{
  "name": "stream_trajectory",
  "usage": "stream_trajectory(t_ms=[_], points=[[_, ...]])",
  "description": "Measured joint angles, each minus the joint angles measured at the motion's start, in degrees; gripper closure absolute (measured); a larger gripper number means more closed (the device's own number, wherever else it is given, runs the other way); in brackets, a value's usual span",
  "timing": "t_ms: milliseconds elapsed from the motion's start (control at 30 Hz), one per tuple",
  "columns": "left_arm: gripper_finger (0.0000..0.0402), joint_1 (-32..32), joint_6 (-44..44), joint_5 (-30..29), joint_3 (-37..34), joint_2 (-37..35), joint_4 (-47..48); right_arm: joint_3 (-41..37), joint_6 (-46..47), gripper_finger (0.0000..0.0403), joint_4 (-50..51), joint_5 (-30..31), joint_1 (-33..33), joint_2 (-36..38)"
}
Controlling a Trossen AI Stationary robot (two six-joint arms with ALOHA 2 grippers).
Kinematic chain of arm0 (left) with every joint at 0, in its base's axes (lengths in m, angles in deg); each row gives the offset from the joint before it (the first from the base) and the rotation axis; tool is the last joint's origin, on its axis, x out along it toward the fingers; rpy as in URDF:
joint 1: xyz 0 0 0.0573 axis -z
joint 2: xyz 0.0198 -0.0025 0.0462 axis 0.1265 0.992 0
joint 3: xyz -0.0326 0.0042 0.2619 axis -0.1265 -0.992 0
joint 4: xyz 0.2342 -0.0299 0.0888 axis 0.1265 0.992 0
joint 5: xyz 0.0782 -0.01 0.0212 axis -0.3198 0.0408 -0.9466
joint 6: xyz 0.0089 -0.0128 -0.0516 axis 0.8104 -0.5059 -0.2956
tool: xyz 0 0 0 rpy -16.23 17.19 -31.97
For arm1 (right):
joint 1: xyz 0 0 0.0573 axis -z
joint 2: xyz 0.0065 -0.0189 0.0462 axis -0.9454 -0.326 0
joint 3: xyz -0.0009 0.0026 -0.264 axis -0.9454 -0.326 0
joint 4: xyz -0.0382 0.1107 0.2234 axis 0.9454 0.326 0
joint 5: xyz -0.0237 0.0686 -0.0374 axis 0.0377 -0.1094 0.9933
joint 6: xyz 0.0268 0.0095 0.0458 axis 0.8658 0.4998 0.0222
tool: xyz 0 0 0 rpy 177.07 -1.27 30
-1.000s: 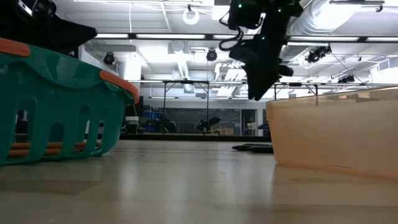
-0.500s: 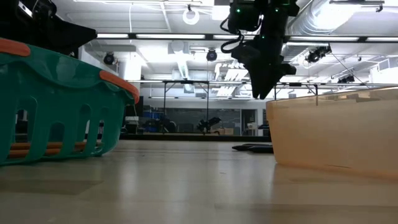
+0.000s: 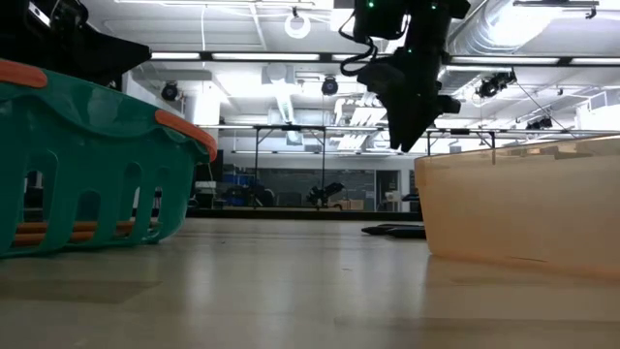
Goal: Sort pens & pencils
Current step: Put the black pen into the orange bin
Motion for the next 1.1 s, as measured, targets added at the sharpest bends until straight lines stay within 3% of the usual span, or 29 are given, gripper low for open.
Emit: stream_trajectory(t_ms=[267,600,800,1100], points=[[0.0396,0.0,0.01,0.0,0.0,0.0,0.0,-4.0,-1.96,0.0291,-1.08,1.62,1.17,-0.02],[0.0396,0.0,0.0,0.0,0.01,0.0,-0.02,-13.03,-2.35,0.0217,-8.16,0.73,0.91,-0.09],[0.0396,0.0,0.01,0.0,0.01,0.0,0.0,-15.39,-3.43,0.0223,-18.46,-2.06,0.24,-0.09],[0.0397,0.0,-0.01,0.0,0.01,-0.02,-0.02,-15.21,-2.44,0.0243,-23.49,-3.75,-1.61,-4.1]])
